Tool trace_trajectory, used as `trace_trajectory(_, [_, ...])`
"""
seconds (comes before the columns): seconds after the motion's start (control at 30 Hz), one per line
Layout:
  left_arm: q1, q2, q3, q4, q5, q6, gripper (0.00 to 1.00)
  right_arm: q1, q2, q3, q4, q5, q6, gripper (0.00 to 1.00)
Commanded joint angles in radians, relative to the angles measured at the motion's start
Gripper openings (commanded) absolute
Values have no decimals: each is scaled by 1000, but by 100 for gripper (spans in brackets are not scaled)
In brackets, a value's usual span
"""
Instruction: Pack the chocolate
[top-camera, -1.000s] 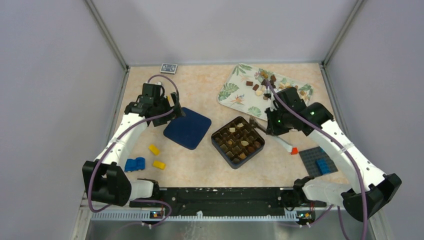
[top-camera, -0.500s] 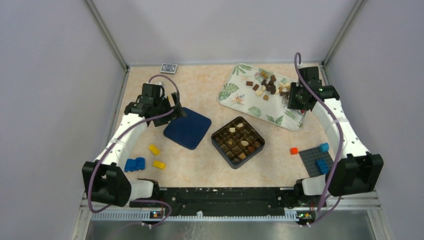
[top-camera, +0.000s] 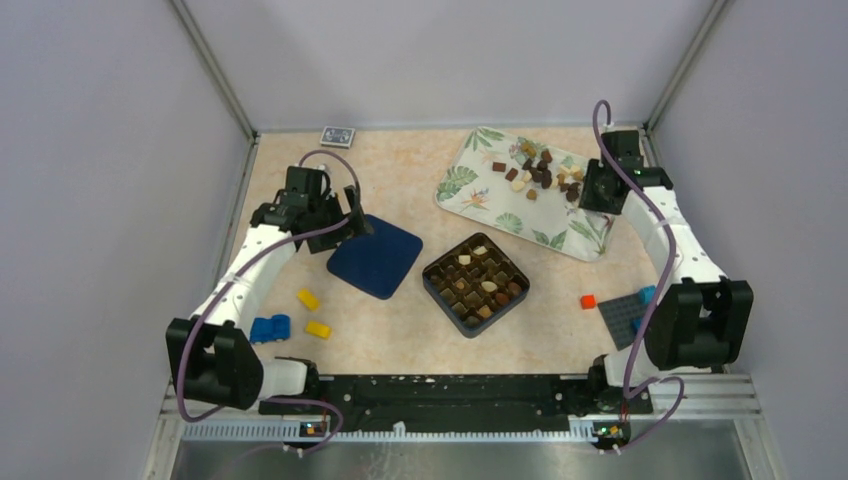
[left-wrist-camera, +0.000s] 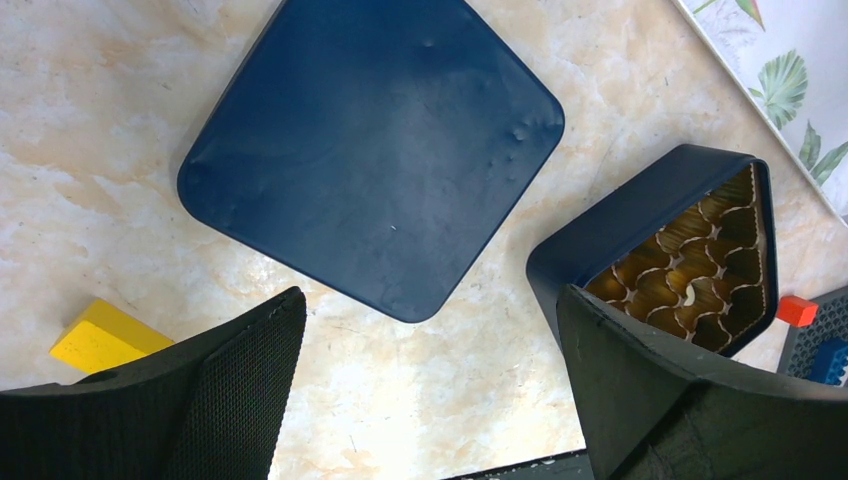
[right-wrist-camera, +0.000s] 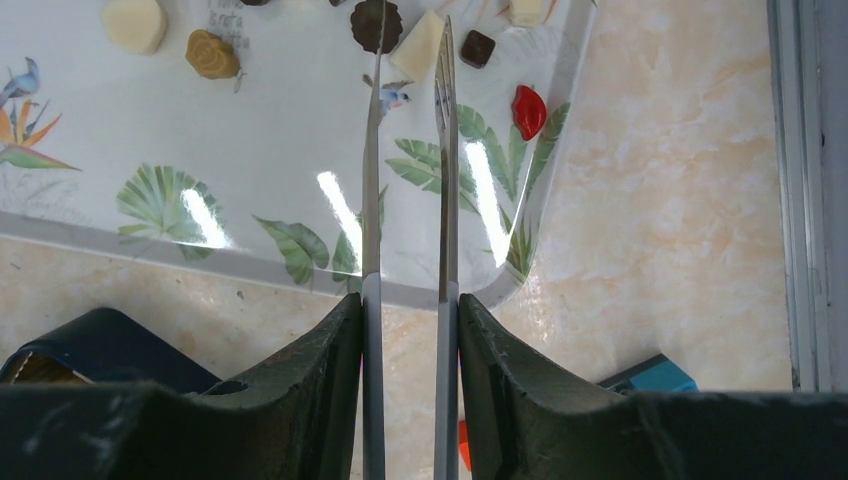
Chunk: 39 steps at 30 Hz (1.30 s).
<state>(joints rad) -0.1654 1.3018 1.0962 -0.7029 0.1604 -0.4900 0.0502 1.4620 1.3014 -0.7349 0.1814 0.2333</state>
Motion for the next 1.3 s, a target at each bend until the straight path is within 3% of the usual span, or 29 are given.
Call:
trace_trajectory(0.0, [6,16,30,26,-8,22,99,1,17,-9,76,11,-13,37])
trace_trajectory(0.53, [6,42,53,20,-27,26,99,1,76,-16,96,43,-11,38])
trace_trajectory(0.8, [6,53,62,19,-23,25,99,0,69,-3,65,66,-20,31])
trace_trajectory(1.27, [7,36,61,10,-21,27,99,0,102,-13,65,10,-34,28])
